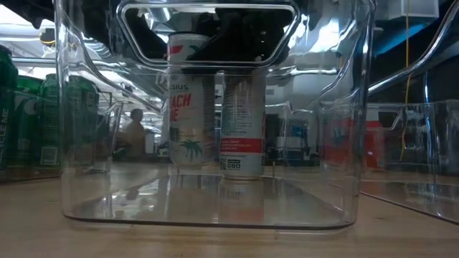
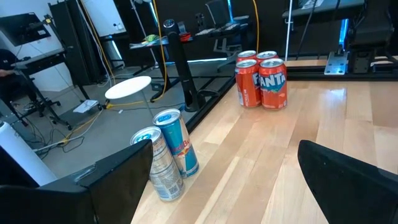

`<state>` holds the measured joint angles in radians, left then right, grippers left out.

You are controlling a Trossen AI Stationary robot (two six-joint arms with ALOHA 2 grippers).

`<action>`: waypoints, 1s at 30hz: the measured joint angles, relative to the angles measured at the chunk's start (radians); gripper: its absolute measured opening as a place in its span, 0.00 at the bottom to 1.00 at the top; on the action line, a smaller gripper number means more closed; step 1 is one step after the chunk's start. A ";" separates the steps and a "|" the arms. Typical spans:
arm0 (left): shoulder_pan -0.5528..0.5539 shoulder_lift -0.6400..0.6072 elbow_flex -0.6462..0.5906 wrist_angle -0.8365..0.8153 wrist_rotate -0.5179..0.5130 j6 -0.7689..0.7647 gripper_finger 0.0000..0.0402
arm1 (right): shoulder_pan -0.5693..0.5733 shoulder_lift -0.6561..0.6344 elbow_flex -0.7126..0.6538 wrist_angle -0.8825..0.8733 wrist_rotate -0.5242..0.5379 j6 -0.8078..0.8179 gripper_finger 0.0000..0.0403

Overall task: Sort soda cans
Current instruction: Put the white soda can into the middle transparent bin, then put the right blue soda can into the middle transparent bin

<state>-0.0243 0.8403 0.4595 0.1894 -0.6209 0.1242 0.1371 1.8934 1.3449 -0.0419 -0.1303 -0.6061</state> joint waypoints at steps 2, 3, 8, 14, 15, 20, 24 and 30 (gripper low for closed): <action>0.000 0.000 0.000 0.000 0.000 -0.001 0.97 | -0.001 0.000 0.001 -0.004 0.007 0.011 0.72; 0.000 0.000 0.000 0.000 0.000 -0.001 0.97 | -0.001 -0.001 0.001 -0.006 0.013 0.014 0.72; 0.000 0.000 0.000 0.000 0.000 -0.007 0.97 | -0.001 -0.001 0.001 -0.009 0.034 0.017 0.73; 0.000 0.000 0.000 0.000 0.000 -0.007 0.97 | -0.001 -0.001 0.000 -0.011 0.036 -0.004 0.86; 0.000 0.000 0.000 0.000 0.000 -0.007 0.97 | -0.001 -0.001 0.000 -0.011 0.037 -0.005 0.88; 0.000 0.000 0.000 0.000 0.000 -0.006 0.97 | -0.001 -0.001 0.000 -0.013 0.040 -0.032 0.94; 0.000 0.000 0.000 0.000 0.000 -0.006 0.97 | -0.001 -0.007 -0.002 -0.015 0.037 -0.064 0.94; 0.000 0.000 0.000 0.000 0.000 -0.006 0.97 | 0.000 -0.070 -0.004 -0.020 0.034 -0.080 0.94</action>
<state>-0.0242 0.8406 0.4595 0.1894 -0.6212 0.1184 0.1368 1.8236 1.3406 -0.0616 -0.0967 -0.6860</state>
